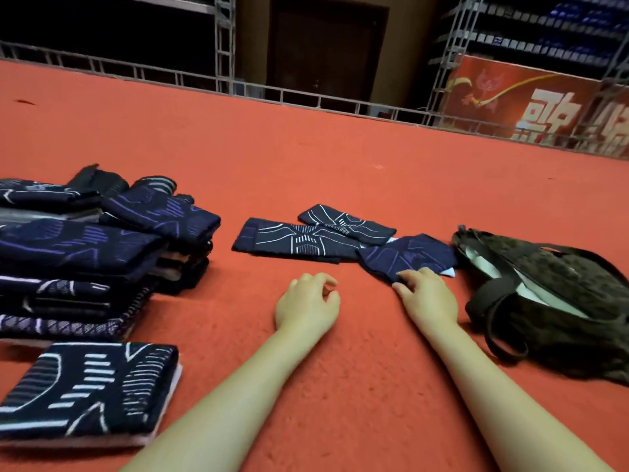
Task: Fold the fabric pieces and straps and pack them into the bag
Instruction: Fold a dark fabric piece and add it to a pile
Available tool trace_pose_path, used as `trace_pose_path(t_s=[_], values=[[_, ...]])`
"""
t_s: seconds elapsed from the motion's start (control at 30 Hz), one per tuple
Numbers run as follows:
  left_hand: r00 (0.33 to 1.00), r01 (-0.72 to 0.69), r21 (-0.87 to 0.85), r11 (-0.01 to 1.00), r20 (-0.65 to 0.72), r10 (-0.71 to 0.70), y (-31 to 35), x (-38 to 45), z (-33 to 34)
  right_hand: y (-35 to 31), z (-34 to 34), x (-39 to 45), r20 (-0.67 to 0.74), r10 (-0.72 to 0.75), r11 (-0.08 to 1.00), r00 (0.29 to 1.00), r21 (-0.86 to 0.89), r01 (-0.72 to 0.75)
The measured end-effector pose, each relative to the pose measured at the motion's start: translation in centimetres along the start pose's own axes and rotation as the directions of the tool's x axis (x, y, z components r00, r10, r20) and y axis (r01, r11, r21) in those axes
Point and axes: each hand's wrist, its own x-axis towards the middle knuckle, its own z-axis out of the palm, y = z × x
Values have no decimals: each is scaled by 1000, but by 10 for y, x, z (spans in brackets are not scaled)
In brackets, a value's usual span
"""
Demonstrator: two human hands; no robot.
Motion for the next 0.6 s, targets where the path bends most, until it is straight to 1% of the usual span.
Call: trace_pose_path(t_s=[0.03,0.1,0.17,0.2,0.23,0.3,0.4,0.43,0.47,0.53,0.57,0.6], values=[[1000,-7,-19,1000,-7,7,-3,2,1,-1,2,3,-31,-17,1000,999,4,17],[999,-18,-80,997,-35,16,-5,5,4,-1,6,8,-146,-73,995,987,55,81],[995,-77,-166,983,-69,67,-6,5,10,1,7,8,-268,-131,974,955,145,174],[990,-122,-198,973,-96,105,-6,6,13,0,4,6,-302,-137,952,943,221,210],[981,-169,-217,961,-132,142,-6,5,14,-4,0,2,-306,-133,919,943,318,233],[956,-248,-228,941,-213,201,-4,4,12,-17,-12,-9,-264,-150,830,953,490,267],[918,-346,-236,908,-286,276,1,2,3,-41,-27,-29,-225,-242,697,944,636,330],[913,-370,-275,887,-283,293,3,2,1,-47,-31,-35,-221,-265,660,939,668,344],[918,-377,-350,857,-263,297,4,1,-2,-53,-33,-39,-224,-278,633,934,688,354],[940,-341,-542,768,-200,276,7,-2,-6,-60,-37,-44,-238,-270,596,933,720,356],[945,-326,-590,739,-179,274,9,-4,-7,-61,-38,-45,-239,-257,583,936,735,347],[944,-325,-596,734,-164,285,10,-6,-7,-60,-38,-45,-235,-249,576,939,744,339]])
